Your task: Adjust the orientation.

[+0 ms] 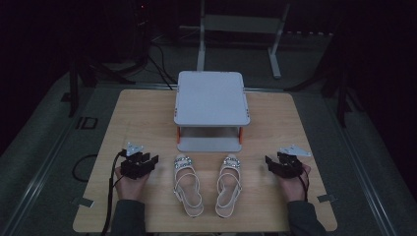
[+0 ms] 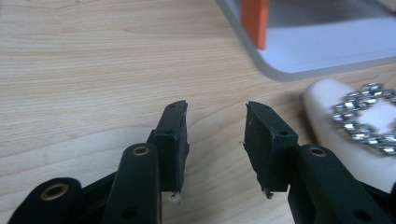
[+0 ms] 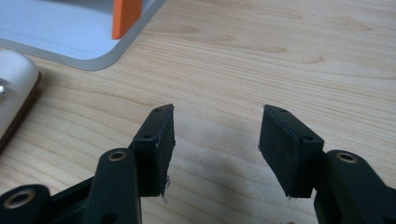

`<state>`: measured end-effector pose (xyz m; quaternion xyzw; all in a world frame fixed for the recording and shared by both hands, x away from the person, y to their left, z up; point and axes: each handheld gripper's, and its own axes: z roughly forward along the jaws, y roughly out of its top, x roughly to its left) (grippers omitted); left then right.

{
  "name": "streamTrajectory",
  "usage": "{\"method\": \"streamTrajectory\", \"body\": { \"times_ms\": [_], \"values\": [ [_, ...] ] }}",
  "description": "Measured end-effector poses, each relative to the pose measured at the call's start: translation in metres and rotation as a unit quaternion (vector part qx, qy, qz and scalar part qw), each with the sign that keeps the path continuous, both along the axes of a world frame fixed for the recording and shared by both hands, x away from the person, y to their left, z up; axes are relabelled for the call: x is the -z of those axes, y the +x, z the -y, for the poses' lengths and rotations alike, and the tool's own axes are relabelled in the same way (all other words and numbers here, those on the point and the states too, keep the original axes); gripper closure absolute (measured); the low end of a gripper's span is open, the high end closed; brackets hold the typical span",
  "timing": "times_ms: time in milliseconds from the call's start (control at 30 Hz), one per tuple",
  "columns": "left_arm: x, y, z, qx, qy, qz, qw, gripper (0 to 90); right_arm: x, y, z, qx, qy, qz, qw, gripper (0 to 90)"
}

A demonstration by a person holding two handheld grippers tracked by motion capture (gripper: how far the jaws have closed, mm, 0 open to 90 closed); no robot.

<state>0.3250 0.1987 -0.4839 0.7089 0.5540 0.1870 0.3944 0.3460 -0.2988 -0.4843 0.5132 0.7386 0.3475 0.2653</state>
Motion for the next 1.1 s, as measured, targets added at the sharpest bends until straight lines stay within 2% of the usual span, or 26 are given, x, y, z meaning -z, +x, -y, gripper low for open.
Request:
{"method": "streamTrajectory", "body": {
  "times_ms": [33,100,200,367,567,1000,1100],
  "values": [
    [-0.003,-0.002,0.002,0.004,-0.002,0.000,1.0000,58.6,0.000,0.000,0.000,0.001,0.001,0.001,1.0000,44.8],
    [-0.006,-0.004,0.005,0.003,0.011,0.004,0.9999,56.9,0.000,0.000,0.001,0.002,0.001,0.001,1.0000,44.1],
    [-0.008,-0.006,0.008,0.002,0.017,0.008,0.9998,54.8,0.000,0.000,0.000,0.001,0.000,0.001,1.0000,43.2],
    [-0.007,-0.007,0.011,0.002,0.026,0.001,0.9997,52.5,0.000,0.000,-0.001,0.002,-0.002,-0.001,1.0000,42.4],
    [-0.010,-0.008,0.020,0.013,0.032,0.007,0.9994,51.5,0.001,0.001,0.000,0.006,-0.003,-0.003,1.0000,40.7],
    [-0.015,-0.011,0.052,0.059,0.038,-0.009,0.9975,47.2,0.002,0.001,-0.002,0.004,-0.007,-0.003,1.0000,39.5],
    [-0.017,-0.014,0.056,0.053,0.047,-0.007,0.9975,47.6,0.002,0.001,-0.002,0.005,-0.006,-0.002,1.0000,39.4]
  ]
}}
